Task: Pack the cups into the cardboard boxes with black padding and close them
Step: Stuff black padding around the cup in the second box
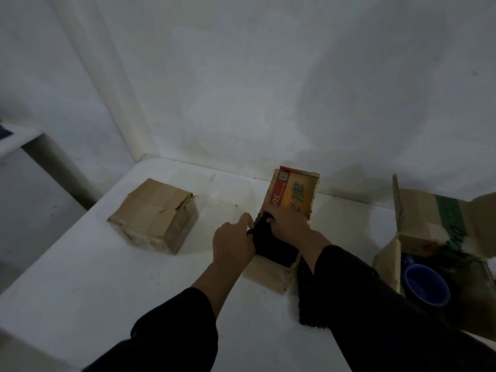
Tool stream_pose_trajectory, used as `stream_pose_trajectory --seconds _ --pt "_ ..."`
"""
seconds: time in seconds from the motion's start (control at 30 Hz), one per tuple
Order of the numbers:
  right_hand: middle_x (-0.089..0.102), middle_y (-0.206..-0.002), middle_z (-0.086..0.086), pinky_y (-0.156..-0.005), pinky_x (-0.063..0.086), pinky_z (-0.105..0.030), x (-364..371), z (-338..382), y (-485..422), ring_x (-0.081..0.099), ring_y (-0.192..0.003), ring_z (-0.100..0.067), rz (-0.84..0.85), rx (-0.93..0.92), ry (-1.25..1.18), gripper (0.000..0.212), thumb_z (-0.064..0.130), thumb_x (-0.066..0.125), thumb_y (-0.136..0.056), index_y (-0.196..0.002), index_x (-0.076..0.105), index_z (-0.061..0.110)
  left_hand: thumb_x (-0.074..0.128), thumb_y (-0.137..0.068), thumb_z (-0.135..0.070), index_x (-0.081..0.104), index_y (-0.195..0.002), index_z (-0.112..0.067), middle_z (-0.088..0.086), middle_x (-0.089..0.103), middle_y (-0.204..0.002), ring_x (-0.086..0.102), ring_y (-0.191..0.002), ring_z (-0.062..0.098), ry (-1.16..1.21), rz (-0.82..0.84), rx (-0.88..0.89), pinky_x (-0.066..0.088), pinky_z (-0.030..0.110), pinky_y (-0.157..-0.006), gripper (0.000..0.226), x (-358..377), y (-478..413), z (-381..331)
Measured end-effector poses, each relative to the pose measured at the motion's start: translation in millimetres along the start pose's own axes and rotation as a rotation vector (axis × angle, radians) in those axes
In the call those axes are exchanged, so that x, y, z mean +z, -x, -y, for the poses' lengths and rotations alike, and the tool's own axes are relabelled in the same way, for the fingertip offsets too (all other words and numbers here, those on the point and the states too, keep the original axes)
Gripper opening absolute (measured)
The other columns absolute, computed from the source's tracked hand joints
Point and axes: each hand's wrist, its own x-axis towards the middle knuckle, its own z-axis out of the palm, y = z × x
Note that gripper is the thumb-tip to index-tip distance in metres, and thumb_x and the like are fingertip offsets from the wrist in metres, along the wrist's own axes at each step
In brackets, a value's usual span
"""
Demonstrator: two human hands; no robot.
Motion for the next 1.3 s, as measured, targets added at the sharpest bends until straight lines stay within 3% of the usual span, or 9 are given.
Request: stream_pose_trajectory --seconds 0.17,0.3,0.47,0.53,0.63,0.8,0.9,1.13,1.3 --pt "0.05 -0.093 -0.006 -0.062 0.035 -0.026 3 7 -3 0.05 -0.082 -0.022 -0.011 0.016 0.154 0.017 0.013 0.04 -0.092 -0.109 0.044 0.016 0.046 -0.091 -0.014 0.046 -0.11 -0.006 0.01 0.064 -0.084 0.06 -0.077 0.029 -0.172 0.067 0.009 0.03 0.032 -0.062 0.021 -3 -5 -9" --pt "0.057 -0.094 -0.003 -0.071 0.041 -0.032 7 14 -10 0.058 -0.089 -0.024 0.011 0.063 0.237 0.012 0.02 0.041 -0.094 -0.103 0.048 0.018 0.042 -0.094 -0.014 0.044 -0.105 -0.009 0.006 0.064 -0.09 0.06 -0.083 0.026 -0.36 0.158 0.074 0.029 0.031 -0.066 0.013 -7 -6 -22" --pt "0.058 -0.11 -0.005 -0.066 0.039 -0.03 14 11 -14 0.059 -0.092 -0.023 -0.044 0.066 0.318 0.022 0.019 0.044 -0.095 -0.107 0.061 0.017 0.08 -0.063 -0.018 0.059 -0.076 -0.011 0.0 0.047 -0.048 0.05 -0.045 0.02 -0.398 0.155 0.154 0.024 0.025 -0.053 0.026 -5 -4 -29" --pt "0.054 -0.115 -0.007 -0.068 0.039 -0.03 16 7 -13 0.057 -0.097 -0.024 -0.06 0.056 0.315 0.026 0.02 0.043 -0.096 -0.112 0.063 0.015 0.071 -0.075 -0.017 0.059 -0.091 -0.009 0.004 0.054 -0.062 0.054 -0.059 0.023 -0.377 0.16 0.163 0.026 0.027 -0.06 0.022 -2 -2 -29" --pt "0.058 -0.115 -0.007 -0.078 0.045 -0.032 20 5 -10 0.056 -0.103 -0.025 -0.07 0.017 0.302 0.028 0.022 0.04 -0.099 -0.11 0.064 0.012 0.048 -0.087 -0.014 0.04 -0.126 -0.003 0.011 0.062 -0.106 0.054 -0.097 0.03 -0.37 0.238 0.159 0.032 0.035 -0.08 0.042 1 -1 -29" --pt "0.061 -0.108 -0.004 -0.066 0.035 -0.03 20 13 -6 0.056 -0.102 -0.024 -0.109 -0.063 0.324 0.018 0.025 0.041 -0.096 -0.105 0.053 0.016 0.051 -0.086 -0.019 0.026 -0.137 0.001 0.013 0.057 -0.119 0.051 -0.108 0.031 -0.411 0.307 0.128 0.033 0.04 -0.095 0.061 -5 -1 -24" --pt "0.06 -0.112 -0.004 -0.072 0.039 -0.032 19 12 -5 0.053 -0.107 -0.025 -0.065 -0.112 0.341 0.019 0.023 0.043 -0.096 -0.107 0.057 0.016 0.053 -0.085 -0.018 0.023 -0.138 0.001 0.013 0.056 -0.12 0.05 -0.11 0.031 -0.419 0.328 0.131 0.033 0.04 -0.096 0.064 -5 1 -21" --pt "0.049 -0.126 -0.002 -0.078 0.035 -0.031 11 10 4 0.04 -0.121 -0.024 0.047 -0.14 0.412 0.03 0.027 0.041 -0.099 -0.124 0.058 0.026 0.053 -0.086 -0.018 0.034 -0.13 -0.003 0.011 0.053 -0.119 0.051 -0.109 0.029 -0.415 0.356 0.096 0.035 0.04 -0.096 0.051 -10 -1 -22" --pt "0.052 -0.126 -0.003 -0.084 0.043 -0.038 12 12 5 0.045 -0.113 -0.027 0.035 -0.227 0.535 0.029 0.023 0.045 -0.097 -0.121 0.06 0.026 0.048 -0.093 -0.015 0.047 -0.116 -0.006 0.011 0.055 -0.117 0.055 -0.107 0.028 -0.405 0.401 0.07 0.042 0.036 -0.09 0.025 -14 -7 -25"
